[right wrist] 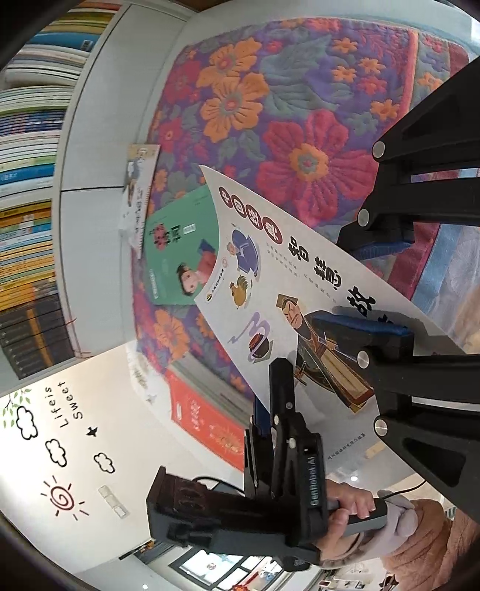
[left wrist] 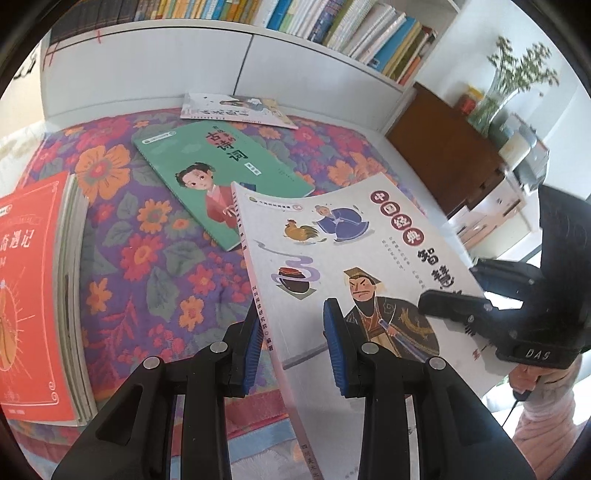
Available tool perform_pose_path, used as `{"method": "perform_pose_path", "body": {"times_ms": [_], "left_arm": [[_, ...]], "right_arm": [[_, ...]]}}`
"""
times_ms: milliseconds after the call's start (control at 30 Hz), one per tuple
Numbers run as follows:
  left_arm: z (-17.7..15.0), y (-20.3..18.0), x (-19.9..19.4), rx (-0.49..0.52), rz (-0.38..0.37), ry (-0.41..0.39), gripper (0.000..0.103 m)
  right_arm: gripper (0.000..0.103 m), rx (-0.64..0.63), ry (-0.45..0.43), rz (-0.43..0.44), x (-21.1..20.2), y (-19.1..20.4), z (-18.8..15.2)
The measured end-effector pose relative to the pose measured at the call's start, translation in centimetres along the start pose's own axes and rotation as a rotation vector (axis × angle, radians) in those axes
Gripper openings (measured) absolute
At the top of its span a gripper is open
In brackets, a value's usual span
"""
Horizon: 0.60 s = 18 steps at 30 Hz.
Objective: Organize books
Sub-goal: 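Lower the white book onto the stack with the right gripper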
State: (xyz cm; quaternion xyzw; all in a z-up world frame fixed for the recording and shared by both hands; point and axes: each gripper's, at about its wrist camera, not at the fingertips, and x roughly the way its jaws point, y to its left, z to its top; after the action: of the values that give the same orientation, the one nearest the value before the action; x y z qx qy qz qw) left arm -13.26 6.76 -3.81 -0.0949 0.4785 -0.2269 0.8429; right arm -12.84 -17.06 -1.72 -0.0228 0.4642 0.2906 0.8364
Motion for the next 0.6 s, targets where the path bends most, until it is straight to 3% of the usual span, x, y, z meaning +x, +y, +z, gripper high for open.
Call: {"method": "perform_pose_path", "body": {"times_ms": [367, 600], "left_arm": [[2.0, 2.9, -4.6, -0.032, -0.010, -0.083, 0.029], [3.5, 7.0, -8.7, -0.067, 0.049, -0.149, 0.029]], "right_arm": [[0.027, -0.093, -0.064, 0.002, -0.8, 3.8, 3.6], [0.027, -0.213, -0.102, 0.001, 0.6, 8.9, 7.7]]}}
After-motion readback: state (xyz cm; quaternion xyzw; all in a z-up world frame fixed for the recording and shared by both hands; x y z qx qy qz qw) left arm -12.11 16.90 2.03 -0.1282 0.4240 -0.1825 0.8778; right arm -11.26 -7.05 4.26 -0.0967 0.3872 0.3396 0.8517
